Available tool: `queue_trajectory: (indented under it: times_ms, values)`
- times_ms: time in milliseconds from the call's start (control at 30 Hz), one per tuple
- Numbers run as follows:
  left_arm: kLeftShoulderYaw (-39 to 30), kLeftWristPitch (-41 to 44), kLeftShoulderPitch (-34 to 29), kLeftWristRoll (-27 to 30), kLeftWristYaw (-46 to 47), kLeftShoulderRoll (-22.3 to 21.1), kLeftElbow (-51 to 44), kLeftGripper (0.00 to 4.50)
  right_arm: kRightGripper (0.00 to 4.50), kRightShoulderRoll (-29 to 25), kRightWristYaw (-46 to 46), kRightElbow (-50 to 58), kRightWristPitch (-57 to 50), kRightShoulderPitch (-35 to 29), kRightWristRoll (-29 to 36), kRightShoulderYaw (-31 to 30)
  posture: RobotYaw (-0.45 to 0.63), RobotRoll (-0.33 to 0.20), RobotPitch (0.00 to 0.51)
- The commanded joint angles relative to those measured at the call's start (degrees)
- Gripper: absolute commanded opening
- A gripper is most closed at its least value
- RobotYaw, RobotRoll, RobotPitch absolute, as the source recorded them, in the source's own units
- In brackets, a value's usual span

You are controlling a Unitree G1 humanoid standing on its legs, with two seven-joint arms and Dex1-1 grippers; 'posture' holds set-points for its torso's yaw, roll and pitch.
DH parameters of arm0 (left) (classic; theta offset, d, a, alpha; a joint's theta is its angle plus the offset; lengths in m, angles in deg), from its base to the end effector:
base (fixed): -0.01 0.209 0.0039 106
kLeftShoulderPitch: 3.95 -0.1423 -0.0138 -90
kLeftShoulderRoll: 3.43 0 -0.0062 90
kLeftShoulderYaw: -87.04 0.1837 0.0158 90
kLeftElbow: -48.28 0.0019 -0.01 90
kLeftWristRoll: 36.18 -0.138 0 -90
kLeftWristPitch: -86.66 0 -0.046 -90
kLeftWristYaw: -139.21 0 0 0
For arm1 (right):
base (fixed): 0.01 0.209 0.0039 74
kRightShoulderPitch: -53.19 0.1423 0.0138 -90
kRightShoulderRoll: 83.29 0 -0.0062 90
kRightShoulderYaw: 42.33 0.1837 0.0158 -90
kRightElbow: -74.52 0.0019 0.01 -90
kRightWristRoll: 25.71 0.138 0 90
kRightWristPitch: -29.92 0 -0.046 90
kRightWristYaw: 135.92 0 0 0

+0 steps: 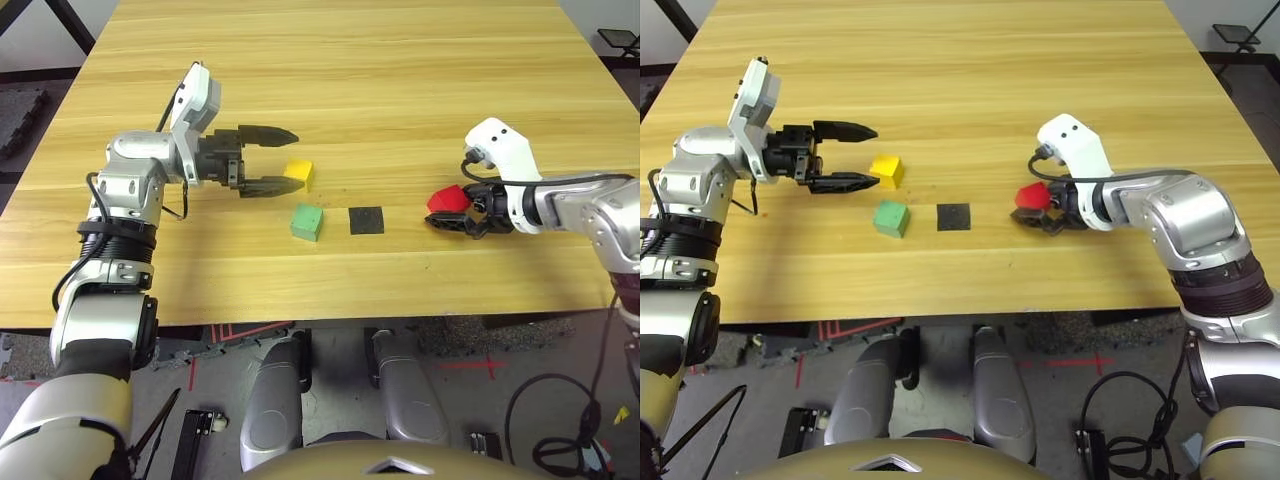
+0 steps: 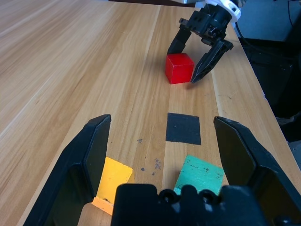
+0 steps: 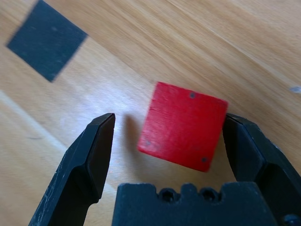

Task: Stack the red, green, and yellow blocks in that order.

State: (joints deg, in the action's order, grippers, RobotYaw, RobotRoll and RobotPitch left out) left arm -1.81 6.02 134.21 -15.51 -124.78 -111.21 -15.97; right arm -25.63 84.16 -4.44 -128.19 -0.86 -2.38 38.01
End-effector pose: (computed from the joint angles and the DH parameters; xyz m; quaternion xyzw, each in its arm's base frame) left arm 0.3272 0.2359 0.2179 0.1505 -0.0359 -0.6400 0.7526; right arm 0.2640 -0.2275 0.2067 -0.1741 0.3088 0.3072 0.8831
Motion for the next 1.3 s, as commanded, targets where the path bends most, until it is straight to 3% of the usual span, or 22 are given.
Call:
queue_trajectory:
  times_ms: [33,167,200,400,600,967,1300]
  values:
    - [-0.2,0.9,-1.6,0.7,0.3,0.0,-1.9,4.5,3.52,0.7,-0.3,-1.3,1.1,-0.9,-1.2,-0.7,0.22,-0.088,0.225]
    - [-0.2,1.2,-1.6,0.8,0.7,0.3,-2.1,4.5,2.17,1.0,-0.2,-1.7,1.4,-1.1,-1.7,-0.7,0.22,-0.088,0.227]
    - [-0.3,1.3,-1.5,0.8,0.8,0.4,-2.1,4.5,2.05,1.1,-0.2,-1.6,1.2,-1.1,-1.8,-0.7,0.22,-0.088,0.226]
    - [-0.2,1.2,-1.2,0.8,1.2,0.7,-1.7,4.5,2.06,0.7,3.9,-0.7,6.0,1.2,-1.6,-1.1,0.22,-0.09,0.224]
    - [-0.2,0.5,-0.7,0.5,1.4,1.2,-0.7,4.5,2.06,-1.3,20.6,-1.3,16.0,8.9,1.3,-3.0,0.22,-0.092,0.218]
    - [-0.3,0.5,-0.6,0.4,1.8,1.2,-0.8,4.5,2.06,1.2,37.4,-14.2,34.6,19.4,-9.6,-13.4,0.24,-0.092,0.216]
    - [-0.3,1.1,-1.3,0.7,2.3,1.0,-2.0,4.5,2.06,7.0,44.3,-21.7,44.6,22.4,-18.4,-19.5,0.26,-0.088,0.22]
